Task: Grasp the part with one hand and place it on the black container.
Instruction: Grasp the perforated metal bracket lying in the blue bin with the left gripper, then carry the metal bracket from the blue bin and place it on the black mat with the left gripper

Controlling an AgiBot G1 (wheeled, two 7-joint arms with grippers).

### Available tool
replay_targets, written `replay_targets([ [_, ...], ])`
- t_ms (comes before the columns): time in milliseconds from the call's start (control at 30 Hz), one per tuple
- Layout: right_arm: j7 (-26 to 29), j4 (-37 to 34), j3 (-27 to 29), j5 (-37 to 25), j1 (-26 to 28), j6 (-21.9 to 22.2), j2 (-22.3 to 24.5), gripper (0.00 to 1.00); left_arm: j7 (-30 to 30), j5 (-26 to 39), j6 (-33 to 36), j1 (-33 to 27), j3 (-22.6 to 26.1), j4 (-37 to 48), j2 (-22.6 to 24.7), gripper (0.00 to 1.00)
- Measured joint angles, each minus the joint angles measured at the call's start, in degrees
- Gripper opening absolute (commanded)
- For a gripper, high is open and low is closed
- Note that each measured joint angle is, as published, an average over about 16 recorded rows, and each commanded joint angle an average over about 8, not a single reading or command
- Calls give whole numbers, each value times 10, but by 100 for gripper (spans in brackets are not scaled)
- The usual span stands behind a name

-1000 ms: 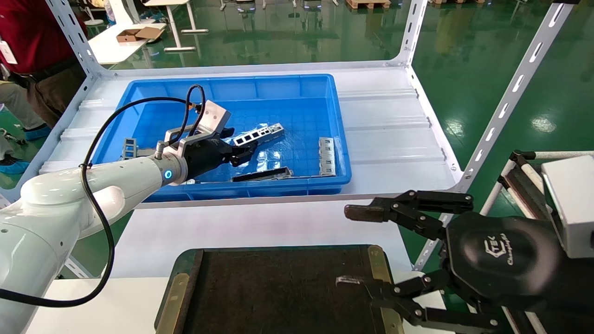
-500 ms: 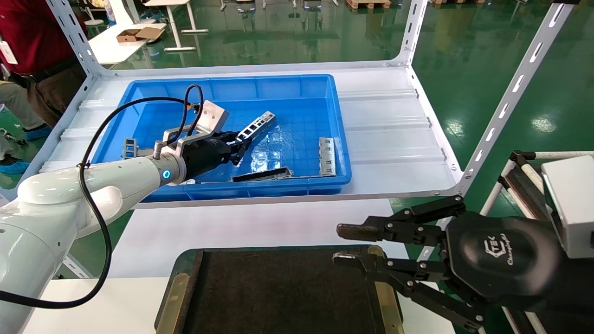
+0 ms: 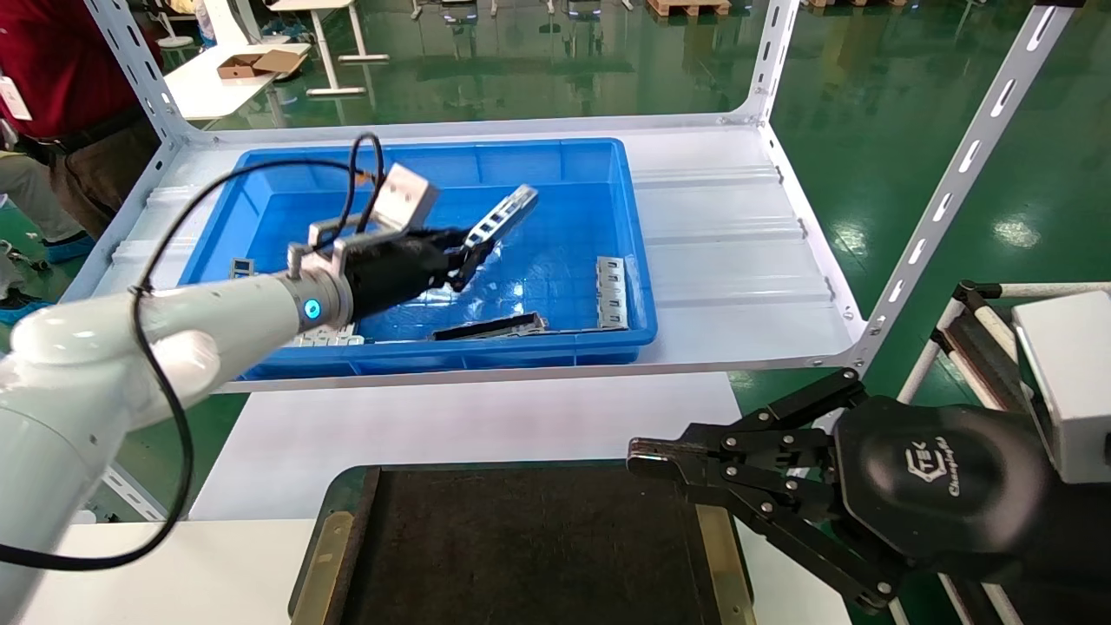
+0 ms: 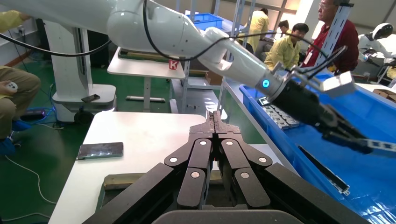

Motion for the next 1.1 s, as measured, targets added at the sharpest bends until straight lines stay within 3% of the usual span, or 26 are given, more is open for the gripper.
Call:
replay_targets([
  [633, 0, 0, 0, 0, 0, 0, 0, 0, -22, -55, 349, -8, -25, -39, -96, 0],
  [867, 0, 0, 0, 0, 0, 0, 0, 0, -51, -76, 436, 43, -30, -97, -131, 0],
  [1100, 0, 0, 0, 0, 0, 0, 0, 0, -107, -106, 467, 142, -25, -213, -165, 0],
])
